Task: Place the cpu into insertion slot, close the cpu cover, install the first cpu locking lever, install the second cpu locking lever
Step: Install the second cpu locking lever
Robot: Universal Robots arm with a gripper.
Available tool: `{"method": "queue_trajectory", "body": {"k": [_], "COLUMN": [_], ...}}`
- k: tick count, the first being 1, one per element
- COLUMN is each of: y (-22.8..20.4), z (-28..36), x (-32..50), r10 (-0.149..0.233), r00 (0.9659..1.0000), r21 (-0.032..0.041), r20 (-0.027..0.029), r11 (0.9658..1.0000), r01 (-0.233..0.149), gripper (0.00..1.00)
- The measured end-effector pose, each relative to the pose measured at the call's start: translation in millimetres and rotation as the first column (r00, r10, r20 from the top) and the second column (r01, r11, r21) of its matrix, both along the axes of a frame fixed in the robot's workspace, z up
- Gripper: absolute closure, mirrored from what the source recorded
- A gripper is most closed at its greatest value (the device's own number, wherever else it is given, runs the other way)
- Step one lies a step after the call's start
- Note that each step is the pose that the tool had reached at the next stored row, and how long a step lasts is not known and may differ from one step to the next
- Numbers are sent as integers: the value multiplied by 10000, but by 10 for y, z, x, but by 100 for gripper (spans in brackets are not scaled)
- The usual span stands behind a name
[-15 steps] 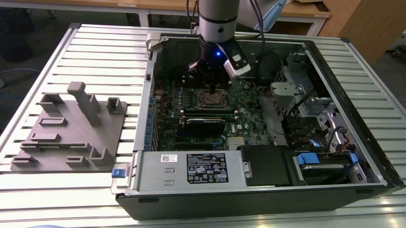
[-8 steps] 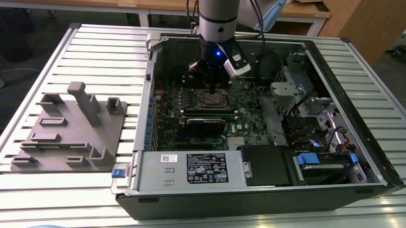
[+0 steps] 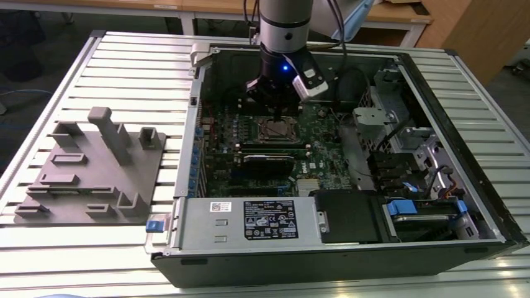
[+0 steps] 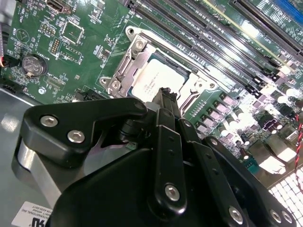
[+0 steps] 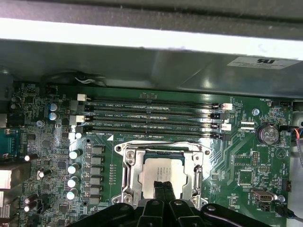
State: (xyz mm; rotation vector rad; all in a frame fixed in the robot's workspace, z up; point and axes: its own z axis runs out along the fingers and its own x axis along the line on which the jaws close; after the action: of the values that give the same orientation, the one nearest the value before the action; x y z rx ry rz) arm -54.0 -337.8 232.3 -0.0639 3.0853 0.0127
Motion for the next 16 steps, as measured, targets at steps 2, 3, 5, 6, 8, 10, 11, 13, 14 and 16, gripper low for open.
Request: {"method": "queue_trajectory", "body": {"k": [2, 3, 5, 6, 8, 10, 11, 13, 14, 16], "y": [0, 0, 0, -4, -15, -32, -40, -59, -69, -87], "z": [12, 13, 13, 15, 14, 15, 15, 14, 14, 14], "x": [0, 0, 0, 0, 0, 0, 0, 0, 0, 0], "r10": [0, 0, 1, 2, 1, 1, 1, 0, 0, 1], "r00": [10000, 10000, 10000, 10000, 10000, 10000, 10000, 10000, 10000, 10000], "r21": [0, 2, 3, -1, 1, 0, -1, 0, 0, 1], "r20": [0, 2, 3, -1, 0, -1, 0, 0, 0, 0], "r11": [10000, 10000, 10000, 10000, 10000, 10000, 10000, 10000, 10000, 10000], "r01": [0, 0, -1, -2, -1, -1, -1, 0, 0, -1], "gripper": [89, 89, 89, 89, 89, 89, 89, 89, 89, 89]}}
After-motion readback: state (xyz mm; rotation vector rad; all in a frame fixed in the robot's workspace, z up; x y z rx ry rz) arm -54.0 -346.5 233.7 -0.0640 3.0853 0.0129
